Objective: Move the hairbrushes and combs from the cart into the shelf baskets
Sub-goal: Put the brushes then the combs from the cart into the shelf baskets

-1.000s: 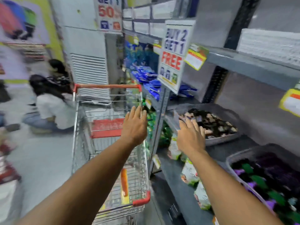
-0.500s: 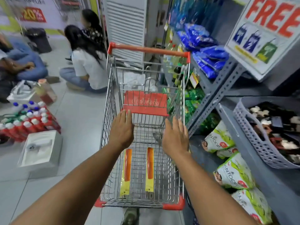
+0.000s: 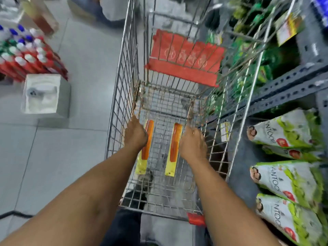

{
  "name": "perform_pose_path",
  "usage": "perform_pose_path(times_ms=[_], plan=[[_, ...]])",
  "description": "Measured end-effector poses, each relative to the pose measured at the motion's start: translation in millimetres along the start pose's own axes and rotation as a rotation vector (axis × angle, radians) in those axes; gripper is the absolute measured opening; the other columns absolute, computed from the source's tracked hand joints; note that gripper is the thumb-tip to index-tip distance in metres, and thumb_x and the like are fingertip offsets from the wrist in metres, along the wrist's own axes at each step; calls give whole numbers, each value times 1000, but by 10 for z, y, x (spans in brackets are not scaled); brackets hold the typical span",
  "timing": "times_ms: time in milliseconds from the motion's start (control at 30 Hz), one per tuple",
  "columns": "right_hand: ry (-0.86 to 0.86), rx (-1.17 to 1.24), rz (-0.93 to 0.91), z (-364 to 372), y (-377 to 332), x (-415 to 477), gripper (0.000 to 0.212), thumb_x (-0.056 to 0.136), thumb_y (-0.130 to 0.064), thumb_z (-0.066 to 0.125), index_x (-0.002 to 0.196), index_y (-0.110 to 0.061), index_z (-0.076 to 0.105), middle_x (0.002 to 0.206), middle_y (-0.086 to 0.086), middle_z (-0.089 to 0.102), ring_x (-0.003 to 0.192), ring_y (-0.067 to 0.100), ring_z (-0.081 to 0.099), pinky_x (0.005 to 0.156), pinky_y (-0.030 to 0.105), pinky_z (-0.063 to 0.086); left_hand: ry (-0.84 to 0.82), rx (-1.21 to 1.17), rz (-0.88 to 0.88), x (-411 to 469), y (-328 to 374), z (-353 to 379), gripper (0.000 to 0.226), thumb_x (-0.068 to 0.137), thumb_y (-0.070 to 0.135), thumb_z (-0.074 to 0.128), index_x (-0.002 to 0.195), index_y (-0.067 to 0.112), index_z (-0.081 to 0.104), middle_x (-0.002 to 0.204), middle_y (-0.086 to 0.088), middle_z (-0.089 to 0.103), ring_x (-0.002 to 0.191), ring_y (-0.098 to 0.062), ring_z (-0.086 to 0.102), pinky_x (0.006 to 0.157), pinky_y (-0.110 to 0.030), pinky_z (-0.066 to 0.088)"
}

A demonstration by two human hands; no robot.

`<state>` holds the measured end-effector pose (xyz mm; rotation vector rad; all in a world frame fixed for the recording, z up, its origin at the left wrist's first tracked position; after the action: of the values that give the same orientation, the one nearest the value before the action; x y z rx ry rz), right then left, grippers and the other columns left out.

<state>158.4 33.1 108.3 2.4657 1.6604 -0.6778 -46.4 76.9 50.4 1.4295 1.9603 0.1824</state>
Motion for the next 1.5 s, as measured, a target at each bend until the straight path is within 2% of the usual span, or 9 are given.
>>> perform_pose_path(times_ms=[100, 200, 367, 567, 833, 1133, 1233, 1367, 1500], plan=[[-95, 38, 37, 328, 73, 30, 42, 90, -20, 51, 130, -10, 48, 124, 17, 55, 110, 37, 53, 85, 45, 49, -140, 69, -115, -17, -288, 314, 50, 93, 11, 48, 137, -10, 36, 139, -28, 42, 126, -40, 41, 102, -42, 35], [-170, 90, 95, 628, 147, 81, 36, 88, -20, 56, 122, -7, 53, 121, 20, 57, 111, 39, 53, 86, 45, 48, -228, 121, -179, -36, -424, 516, 39, 92, 9, 47, 128, -8, 48, 133, -26, 48, 121, -39, 47, 98, -40, 39], [-280, 195, 230, 1113, 257, 219, 53, 88, -21, 61, 137, -9, 43, 133, 19, 54, 117, 39, 52, 92, 43, 46, -210, 118, -247, -19, -422, 705, 30, 89, 3, 48, 118, 0, 52, 122, -23, 54, 111, -40, 56, 90, -44, 46], [-272, 271, 389, 1364, 437, 291, 36, 87, -25, 63, 120, -12, 53, 118, 14, 58, 97, 36, 62, 80, 46, 55, -174, 233, -263, 73, -449, 852, 30, 93, 16, 58, 120, 3, 55, 125, -16, 52, 112, -35, 54, 87, -43, 47], [-259, 263, 516, 1500, 475, 474, 52, 86, -34, 66, 124, -3, 48, 124, 20, 53, 104, 41, 60, 84, 50, 54, -149, 146, -366, 187, -420, 888, 26, 92, 7, 58, 117, 3, 57, 125, -17, 49, 107, -35, 55, 84, -42, 48], [-242, 348, 701, 1557, 493, 491, 40, 95, -25, 54, 128, -5, 44, 130, 17, 53, 114, 37, 53, 81, 45, 46, -150, 120, -371, 215, -463, 925, 29, 88, 10, 60, 115, 3, 54, 117, -20, 59, 106, -37, 57, 89, -46, 50], [-287, 363, 668, 1559, 469, 518, 49, 88, -20, 65, 127, -3, 40, 128, 19, 55, 109, 41, 58, 80, 43, 49, -159, 83, -366, 252, -490, 924, 26, 86, 10, 63, 109, 2, 56, 110, -20, 62, 99, -36, 61, 85, -45, 54], [-308, 387, 632, 1548, 426, 479, 45, 89, -17, 62, 125, -6, 36, 125, 19, 59, 107, 41, 60, 82, 46, 50, -145, 11, -370, 266, -529, 898, 23, 81, 12, 71, 92, 9, 51, 97, -13, 61, 81, -27, 57, 64, -35, 48], [-318, 371, 566, 1472, 423, 452, 25, 91, -18, 56, 114, -10, 52, 113, 15, 62, 89, 35, 62, 73, 40, 54, -177, -115, -347, 241, -543, 917, 33, 79, 17, 75, 90, 15, 45, 82, -1, 53, 79, -23, 55, 66, -33, 46]])
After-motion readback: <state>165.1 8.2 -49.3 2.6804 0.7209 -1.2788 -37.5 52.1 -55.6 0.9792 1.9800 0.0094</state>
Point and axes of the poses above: each hand's wrist, its own x-axis towards the middle knuckle, its own z-axis out of the palm, y = z × x, the point moved 6 cm from there along x, towards the middle knuckle
